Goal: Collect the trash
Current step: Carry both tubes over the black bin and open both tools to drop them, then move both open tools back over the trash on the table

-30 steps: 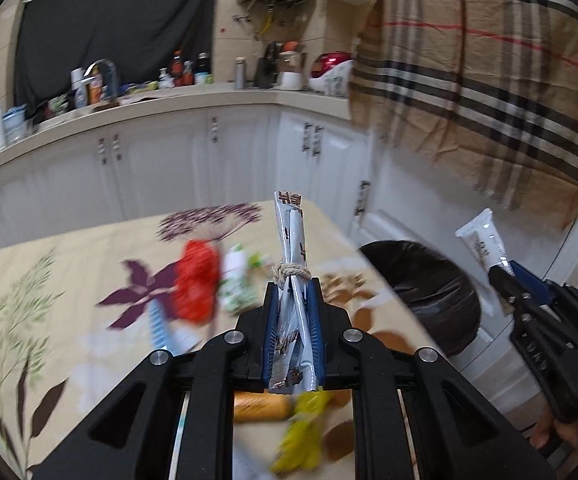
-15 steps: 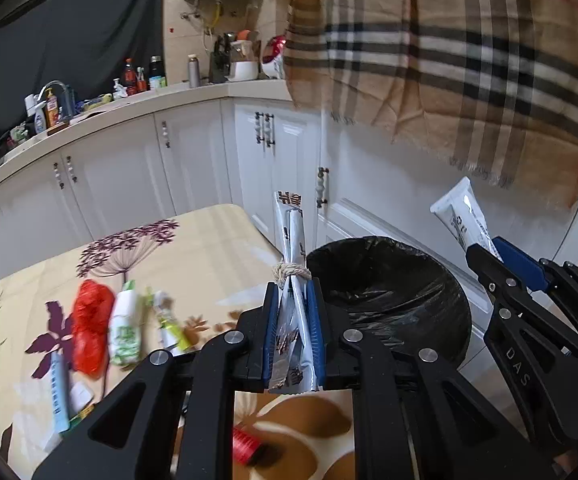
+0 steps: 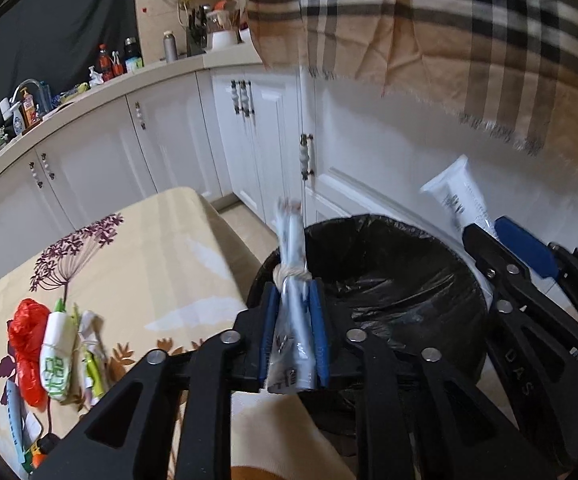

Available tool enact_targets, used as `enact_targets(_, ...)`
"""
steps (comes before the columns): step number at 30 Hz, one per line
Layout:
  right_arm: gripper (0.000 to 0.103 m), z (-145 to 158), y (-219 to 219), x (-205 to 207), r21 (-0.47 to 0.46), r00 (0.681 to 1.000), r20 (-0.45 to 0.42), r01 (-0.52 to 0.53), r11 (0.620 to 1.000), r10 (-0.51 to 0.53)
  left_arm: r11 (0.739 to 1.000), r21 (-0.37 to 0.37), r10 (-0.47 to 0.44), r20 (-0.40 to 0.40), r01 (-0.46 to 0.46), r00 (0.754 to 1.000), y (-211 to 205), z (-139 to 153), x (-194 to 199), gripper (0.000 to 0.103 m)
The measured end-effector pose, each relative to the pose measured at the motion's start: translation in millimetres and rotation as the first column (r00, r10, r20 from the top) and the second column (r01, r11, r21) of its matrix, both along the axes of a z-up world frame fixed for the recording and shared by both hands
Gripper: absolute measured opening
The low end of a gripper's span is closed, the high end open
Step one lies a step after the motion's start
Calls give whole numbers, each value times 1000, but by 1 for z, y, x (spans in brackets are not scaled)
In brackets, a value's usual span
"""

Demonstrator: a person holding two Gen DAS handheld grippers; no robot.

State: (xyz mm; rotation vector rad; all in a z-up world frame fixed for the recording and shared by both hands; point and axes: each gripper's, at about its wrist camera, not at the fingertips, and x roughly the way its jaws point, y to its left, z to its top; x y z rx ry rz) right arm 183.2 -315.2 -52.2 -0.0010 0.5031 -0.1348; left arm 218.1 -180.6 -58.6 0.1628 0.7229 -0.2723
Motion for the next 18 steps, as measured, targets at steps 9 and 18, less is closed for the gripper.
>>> enact_targets(9, 57, -3, -6, -7, 30, 999, 4, 47, 998, -47, 999, -27, 30, 8, -30, 1000, 11, 6, -5, 50)
enact_targets(18, 77, 15, 13, -41, 38, 999, 28, 27, 999, -28, 996, -56, 69, 44, -66, 997, 46, 28, -38, 58)
